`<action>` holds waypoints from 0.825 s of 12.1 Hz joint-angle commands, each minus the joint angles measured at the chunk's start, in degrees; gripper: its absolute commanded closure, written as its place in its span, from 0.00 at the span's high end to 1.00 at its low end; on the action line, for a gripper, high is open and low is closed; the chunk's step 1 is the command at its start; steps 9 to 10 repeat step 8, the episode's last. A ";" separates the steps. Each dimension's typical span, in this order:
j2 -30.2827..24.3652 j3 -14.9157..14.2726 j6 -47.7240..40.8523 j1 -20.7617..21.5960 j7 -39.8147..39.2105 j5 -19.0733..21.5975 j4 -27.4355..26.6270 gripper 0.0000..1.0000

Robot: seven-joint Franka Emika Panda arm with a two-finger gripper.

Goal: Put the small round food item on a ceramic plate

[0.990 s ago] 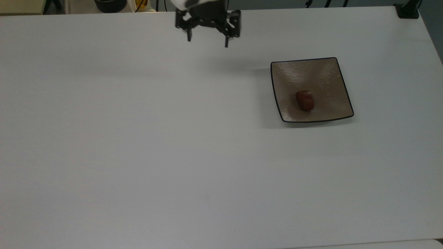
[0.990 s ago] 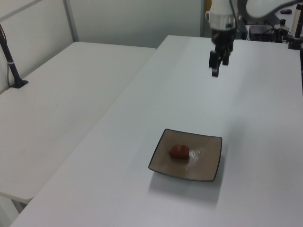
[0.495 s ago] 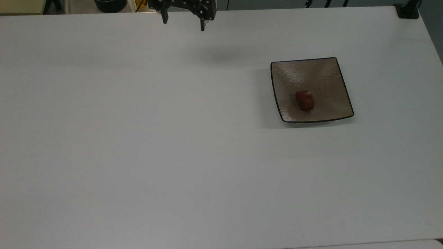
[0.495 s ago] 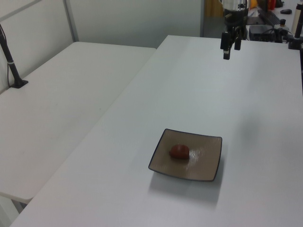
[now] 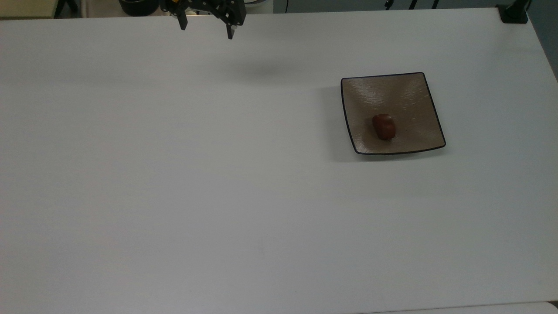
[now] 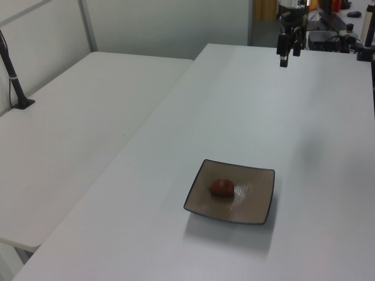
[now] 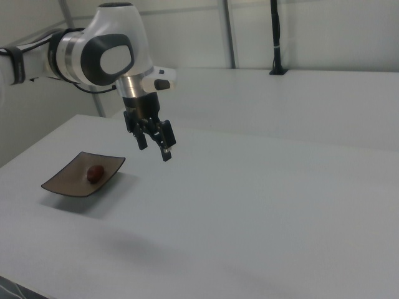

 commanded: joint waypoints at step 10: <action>2.59 -7.74 0.28 7.35 -4.79 -0.83 1.40 1.00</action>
